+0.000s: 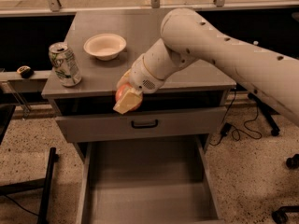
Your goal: Place apple into middle drawer
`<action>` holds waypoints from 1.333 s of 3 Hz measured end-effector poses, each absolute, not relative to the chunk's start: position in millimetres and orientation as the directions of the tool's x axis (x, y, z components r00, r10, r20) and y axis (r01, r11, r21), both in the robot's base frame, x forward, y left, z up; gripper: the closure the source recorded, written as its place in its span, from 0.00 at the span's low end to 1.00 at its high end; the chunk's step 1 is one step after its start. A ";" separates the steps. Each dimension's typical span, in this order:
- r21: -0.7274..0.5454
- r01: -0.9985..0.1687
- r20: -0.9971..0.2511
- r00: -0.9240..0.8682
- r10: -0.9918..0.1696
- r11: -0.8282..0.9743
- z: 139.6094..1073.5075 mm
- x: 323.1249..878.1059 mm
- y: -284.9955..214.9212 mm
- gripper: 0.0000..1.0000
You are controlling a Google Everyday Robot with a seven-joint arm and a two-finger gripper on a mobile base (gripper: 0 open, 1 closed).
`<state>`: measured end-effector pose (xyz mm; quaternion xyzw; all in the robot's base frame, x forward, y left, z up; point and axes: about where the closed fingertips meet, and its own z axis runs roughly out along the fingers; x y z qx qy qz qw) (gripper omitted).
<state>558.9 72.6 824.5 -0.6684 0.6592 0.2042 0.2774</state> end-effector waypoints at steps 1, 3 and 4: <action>-0.111 -0.992 -0.666 0.025 -0.746 0.065 813.7 540.5 55.2 1.00; -0.183 -0.980 -0.791 0.097 -0.604 0.082 808.0 460.7 85.5 1.00; -0.168 -0.984 -0.815 0.107 -0.570 0.054 805.9 470.1 95.3 1.00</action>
Offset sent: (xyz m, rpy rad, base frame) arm -0.1817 -0.1776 -0.0891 0.4430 -0.1199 -0.4286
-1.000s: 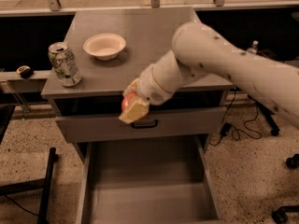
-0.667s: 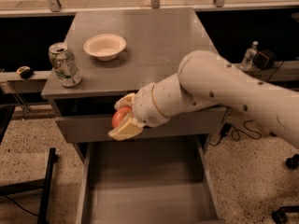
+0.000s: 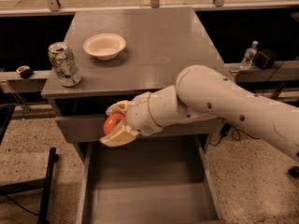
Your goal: Place apple into middle drawer
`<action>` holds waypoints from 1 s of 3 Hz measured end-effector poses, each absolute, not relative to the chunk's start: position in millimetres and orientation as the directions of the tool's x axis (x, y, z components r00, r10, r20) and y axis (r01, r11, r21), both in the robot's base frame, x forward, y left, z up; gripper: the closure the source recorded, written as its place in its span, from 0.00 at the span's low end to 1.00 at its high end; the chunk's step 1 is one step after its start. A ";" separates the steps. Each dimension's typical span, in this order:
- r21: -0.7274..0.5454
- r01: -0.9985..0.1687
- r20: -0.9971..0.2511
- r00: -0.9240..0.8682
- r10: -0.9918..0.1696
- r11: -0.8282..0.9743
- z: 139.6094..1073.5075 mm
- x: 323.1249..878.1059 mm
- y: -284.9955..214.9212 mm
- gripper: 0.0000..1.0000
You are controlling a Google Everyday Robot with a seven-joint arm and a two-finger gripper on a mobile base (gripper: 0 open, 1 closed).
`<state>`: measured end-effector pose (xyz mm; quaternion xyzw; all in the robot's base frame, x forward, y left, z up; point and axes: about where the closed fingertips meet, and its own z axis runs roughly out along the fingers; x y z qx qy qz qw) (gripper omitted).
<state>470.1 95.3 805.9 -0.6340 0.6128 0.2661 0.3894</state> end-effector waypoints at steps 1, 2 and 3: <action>-0.101 -0.991 -0.880 0.050 -0.473 0.083 758.4 464.9 96.7 1.00; -0.004 -0.983 -0.873 -0.087 -0.480 0.185 660.4 436.0 53.5 1.00; 0.082 -0.972 -0.820 -0.191 -0.539 0.220 587.2 406.1 12.8 1.00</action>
Offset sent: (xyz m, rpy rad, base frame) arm -0.0812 -0.1000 -0.2804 0.0754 0.2938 -0.2572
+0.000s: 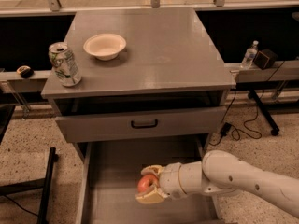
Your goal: Place apple into middle drawer
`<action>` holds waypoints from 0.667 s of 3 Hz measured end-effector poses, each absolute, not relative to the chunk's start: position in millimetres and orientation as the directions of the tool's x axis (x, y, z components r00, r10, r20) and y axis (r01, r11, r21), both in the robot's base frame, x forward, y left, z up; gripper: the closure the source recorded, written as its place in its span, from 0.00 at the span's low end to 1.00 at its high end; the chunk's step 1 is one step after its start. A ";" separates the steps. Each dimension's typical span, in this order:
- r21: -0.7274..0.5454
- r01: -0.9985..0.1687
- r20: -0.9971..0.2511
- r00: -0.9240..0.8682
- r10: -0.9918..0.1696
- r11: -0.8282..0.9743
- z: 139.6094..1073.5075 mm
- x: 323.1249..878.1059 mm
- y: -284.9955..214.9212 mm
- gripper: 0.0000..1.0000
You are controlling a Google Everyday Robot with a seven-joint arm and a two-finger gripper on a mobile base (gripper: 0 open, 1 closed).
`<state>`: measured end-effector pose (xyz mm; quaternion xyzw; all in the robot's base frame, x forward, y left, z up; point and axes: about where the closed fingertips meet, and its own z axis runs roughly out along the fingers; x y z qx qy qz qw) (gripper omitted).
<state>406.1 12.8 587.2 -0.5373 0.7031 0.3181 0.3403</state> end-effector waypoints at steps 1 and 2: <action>0.082 -0.972 -0.820 -0.192 -0.539 0.221 586.9 406.4 12.4 1.00; 0.072 -0.974 -0.822 -0.180 -0.540 0.215 549.6 421.7 -0.5 1.00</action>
Offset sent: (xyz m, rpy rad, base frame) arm 0.0495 -0.0441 -0.1176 -0.0004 -0.0331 0.0124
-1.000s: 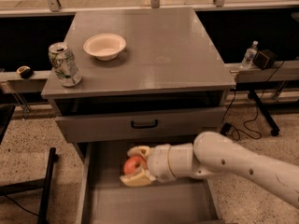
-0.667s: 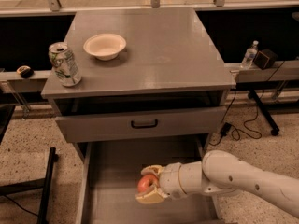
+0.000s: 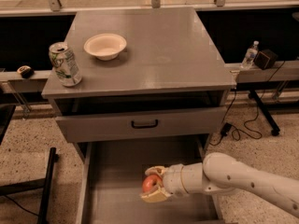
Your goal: Place apple into middle drawer
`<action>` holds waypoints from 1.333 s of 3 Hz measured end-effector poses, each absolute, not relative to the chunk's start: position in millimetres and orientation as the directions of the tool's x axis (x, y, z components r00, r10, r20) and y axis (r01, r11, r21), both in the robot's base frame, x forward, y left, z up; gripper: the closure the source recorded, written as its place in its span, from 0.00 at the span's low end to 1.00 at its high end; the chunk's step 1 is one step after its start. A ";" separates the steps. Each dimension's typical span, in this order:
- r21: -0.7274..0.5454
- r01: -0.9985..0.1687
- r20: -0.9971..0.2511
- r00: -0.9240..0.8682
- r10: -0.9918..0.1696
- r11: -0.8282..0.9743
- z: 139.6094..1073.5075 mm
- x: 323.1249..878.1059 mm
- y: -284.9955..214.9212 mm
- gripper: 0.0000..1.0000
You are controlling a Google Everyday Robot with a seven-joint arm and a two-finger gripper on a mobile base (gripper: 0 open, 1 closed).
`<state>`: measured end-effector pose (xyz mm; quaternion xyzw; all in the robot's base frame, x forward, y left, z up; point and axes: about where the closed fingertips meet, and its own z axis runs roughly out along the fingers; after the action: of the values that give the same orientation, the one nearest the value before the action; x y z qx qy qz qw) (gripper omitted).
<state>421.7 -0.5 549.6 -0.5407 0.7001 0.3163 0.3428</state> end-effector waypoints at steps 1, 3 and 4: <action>0.077 -0.974 -0.797 -0.190 -0.573 0.215 467.7 449.5 -13.5 1.00; 0.132 -0.970 -0.781 -0.229 -0.582 0.204 395.4 456.1 -11.3 0.82; 0.131 -0.970 -0.781 -0.227 -0.582 0.204 396.4 456.1 -11.3 0.58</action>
Offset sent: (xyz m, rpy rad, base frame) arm 0.0502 -0.0164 -0.2283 -0.0765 0.1101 0.0316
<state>456.1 -11.3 396.4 -0.5431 0.7145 0.3211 0.3022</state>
